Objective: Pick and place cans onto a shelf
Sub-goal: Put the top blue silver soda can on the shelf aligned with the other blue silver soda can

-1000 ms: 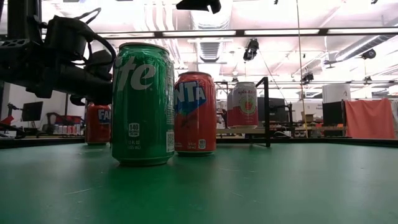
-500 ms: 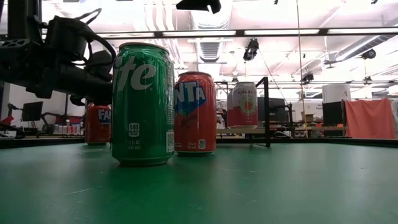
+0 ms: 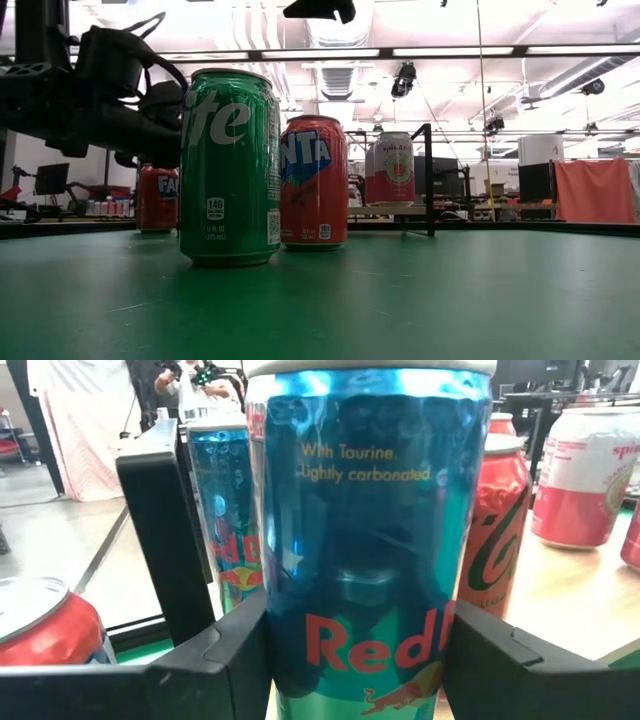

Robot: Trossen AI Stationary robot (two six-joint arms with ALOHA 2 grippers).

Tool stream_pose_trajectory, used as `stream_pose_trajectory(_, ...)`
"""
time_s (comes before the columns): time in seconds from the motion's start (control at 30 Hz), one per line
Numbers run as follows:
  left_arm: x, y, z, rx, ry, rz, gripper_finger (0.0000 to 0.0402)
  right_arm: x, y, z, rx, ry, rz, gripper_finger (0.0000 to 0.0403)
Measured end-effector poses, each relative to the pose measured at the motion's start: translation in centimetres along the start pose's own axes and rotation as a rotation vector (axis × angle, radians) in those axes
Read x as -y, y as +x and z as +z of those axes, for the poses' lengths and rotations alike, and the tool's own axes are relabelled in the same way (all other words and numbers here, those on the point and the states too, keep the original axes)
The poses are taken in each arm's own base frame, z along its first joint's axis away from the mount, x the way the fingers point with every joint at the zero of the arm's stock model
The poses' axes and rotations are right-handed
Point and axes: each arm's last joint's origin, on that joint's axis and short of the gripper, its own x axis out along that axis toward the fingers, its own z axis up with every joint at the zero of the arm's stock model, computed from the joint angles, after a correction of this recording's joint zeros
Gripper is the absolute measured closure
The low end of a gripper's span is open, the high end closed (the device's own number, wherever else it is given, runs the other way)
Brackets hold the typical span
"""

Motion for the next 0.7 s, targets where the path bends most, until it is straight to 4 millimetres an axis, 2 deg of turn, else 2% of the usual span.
stream_pose_trajectory(0.7,-0.02,0.32,-0.09,-0.009,0.014,0.018,0.0199,0.00,0.01,-0.03,-0.001,-0.007,0.000,0.0076)
